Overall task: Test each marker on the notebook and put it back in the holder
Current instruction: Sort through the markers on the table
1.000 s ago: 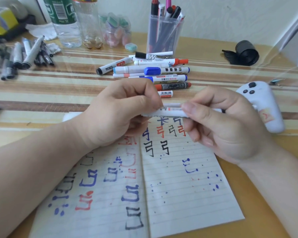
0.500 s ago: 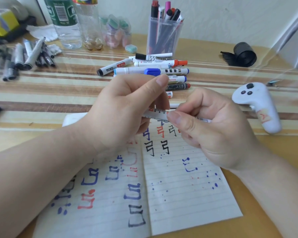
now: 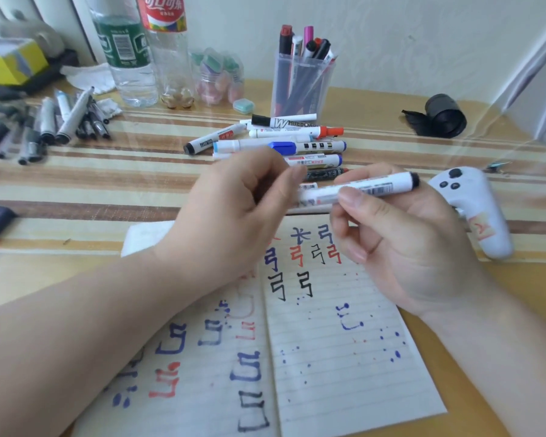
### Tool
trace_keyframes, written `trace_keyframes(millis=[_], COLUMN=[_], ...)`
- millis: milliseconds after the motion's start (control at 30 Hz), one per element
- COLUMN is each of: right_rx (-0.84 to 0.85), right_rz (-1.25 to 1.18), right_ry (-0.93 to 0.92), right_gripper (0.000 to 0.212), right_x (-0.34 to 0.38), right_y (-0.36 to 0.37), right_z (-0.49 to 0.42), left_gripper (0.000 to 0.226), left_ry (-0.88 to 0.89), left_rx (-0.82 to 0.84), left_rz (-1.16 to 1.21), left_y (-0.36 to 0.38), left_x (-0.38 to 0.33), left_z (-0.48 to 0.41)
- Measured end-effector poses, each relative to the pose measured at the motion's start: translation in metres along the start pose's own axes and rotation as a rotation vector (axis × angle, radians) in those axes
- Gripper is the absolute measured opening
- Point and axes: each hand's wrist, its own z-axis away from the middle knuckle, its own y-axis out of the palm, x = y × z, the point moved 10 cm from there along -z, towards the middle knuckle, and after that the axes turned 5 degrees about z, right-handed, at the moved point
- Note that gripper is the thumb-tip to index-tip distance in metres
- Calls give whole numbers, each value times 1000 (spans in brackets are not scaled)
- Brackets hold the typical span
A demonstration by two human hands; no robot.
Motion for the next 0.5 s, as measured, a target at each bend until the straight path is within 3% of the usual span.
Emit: trace_keyframes(millis=[167, 233, 500], right_rx=[62, 91, -78], right_rz=[84, 182, 489], right_ry=[12, -9, -277], right_gripper=[19, 18, 10], right_x=[-7, -5, 31], right_y=[4, 9, 16], right_z=[-1, 2, 15], left_gripper=[22, 18, 20], left_ry=[168, 170, 77], left_rx=[57, 24, -47], left_rz=[-91, -100, -96], left_y=[7, 2, -7], left_x=[-14, -12, -2], left_z=[3, 2, 1])
